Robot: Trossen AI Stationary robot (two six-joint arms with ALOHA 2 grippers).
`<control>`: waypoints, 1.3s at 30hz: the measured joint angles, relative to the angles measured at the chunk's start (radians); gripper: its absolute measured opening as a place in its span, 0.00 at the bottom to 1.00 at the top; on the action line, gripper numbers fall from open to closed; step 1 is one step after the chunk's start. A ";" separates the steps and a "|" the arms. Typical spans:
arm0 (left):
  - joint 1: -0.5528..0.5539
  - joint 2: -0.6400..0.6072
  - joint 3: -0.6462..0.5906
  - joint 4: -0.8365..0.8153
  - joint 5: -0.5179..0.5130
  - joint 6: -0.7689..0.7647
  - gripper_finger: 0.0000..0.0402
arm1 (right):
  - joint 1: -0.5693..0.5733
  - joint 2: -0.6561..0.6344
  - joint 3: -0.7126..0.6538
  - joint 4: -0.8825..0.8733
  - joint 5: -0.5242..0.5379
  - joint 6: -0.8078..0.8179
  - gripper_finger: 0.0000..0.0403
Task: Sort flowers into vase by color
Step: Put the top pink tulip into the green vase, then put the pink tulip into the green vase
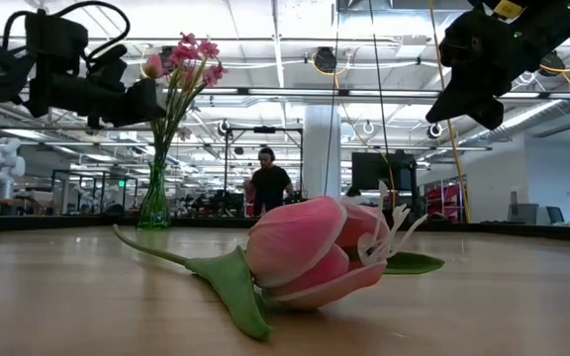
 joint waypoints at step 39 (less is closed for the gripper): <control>-0.010 -0.284 0.401 -1.361 0.077 0.010 0.40 | 0.000 0.000 0.000 0.001 0.089 -0.023 0.00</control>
